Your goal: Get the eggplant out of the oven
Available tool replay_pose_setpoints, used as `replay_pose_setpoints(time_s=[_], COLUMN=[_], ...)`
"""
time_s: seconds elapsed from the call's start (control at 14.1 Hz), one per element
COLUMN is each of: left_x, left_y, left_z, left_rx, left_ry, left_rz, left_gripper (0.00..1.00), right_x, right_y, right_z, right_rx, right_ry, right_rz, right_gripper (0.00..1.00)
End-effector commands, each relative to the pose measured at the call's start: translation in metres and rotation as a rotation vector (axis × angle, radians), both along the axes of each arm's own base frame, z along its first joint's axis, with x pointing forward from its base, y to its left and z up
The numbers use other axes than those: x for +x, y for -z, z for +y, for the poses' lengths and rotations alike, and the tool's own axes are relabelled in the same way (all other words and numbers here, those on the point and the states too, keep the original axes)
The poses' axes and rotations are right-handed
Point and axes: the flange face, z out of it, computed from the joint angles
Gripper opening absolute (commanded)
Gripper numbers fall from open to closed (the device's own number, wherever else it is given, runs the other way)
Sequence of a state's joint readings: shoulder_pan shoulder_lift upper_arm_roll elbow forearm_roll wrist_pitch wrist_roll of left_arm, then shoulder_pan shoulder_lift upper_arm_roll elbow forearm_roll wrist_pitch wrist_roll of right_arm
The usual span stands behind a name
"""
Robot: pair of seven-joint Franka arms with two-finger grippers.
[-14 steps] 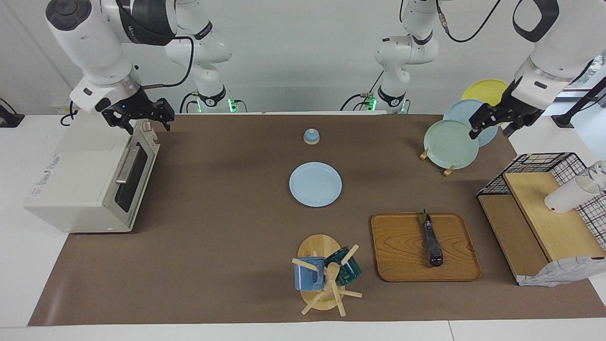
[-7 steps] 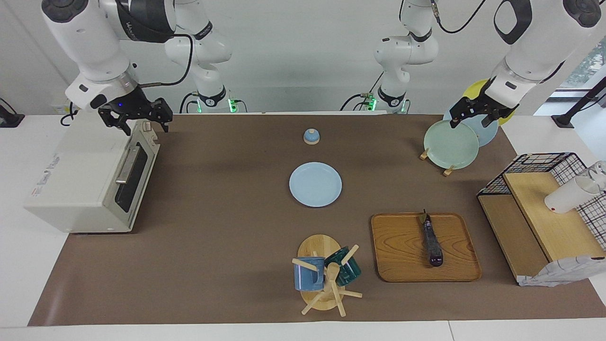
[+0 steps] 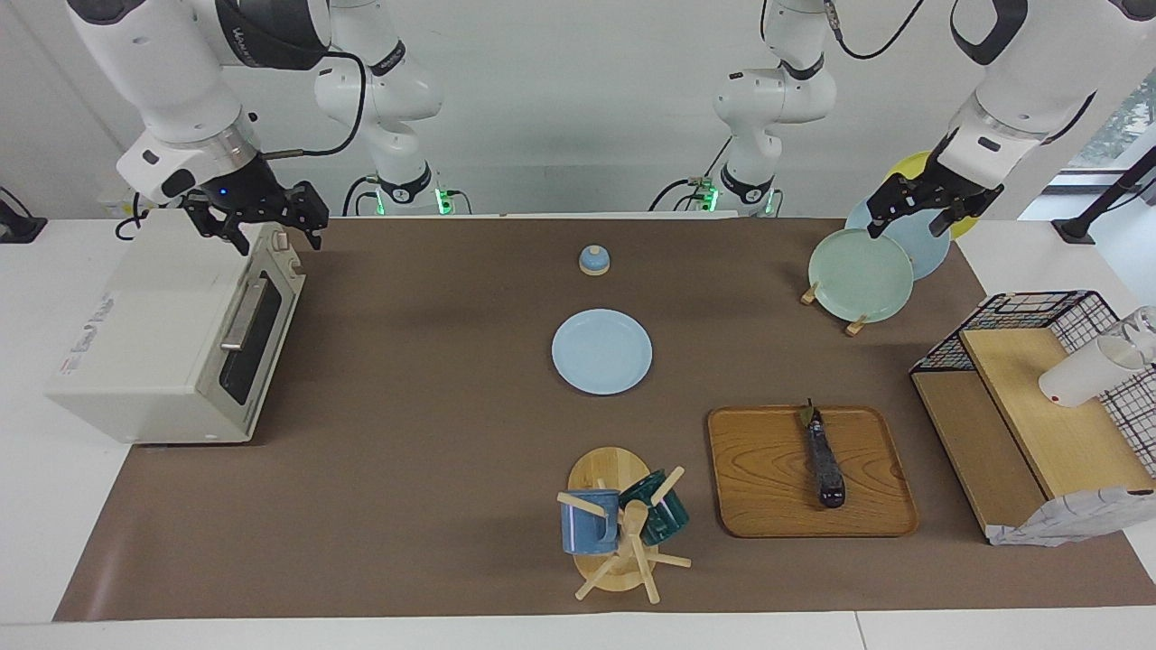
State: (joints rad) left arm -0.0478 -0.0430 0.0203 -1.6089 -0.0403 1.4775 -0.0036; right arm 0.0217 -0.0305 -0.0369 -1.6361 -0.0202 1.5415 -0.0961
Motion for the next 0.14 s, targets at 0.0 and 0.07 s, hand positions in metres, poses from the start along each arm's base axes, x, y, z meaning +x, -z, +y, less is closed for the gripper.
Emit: replay_pose_setpoints(time_s=[0.0,0.07], left_x=[-0.0015,-0.0015], left_y=[-0.0033,-0.0040], left_z=[0.0000,-0.0016], left_rx=[0.019,0.019], left_ry=[0.016,0.019], left_rz=[-0.010,-0.011], left_gripper=[1.00,1.00], right_x=[0.0041,0.0041], right_y=[-0.0040,-0.0040], right_z=[0.0010,0.0017], right_rx=[0.023,0.021], right_ry=[0.028,0.026], right_rz=[-0.017,-0.017], right_gripper=[1.00,1.00])
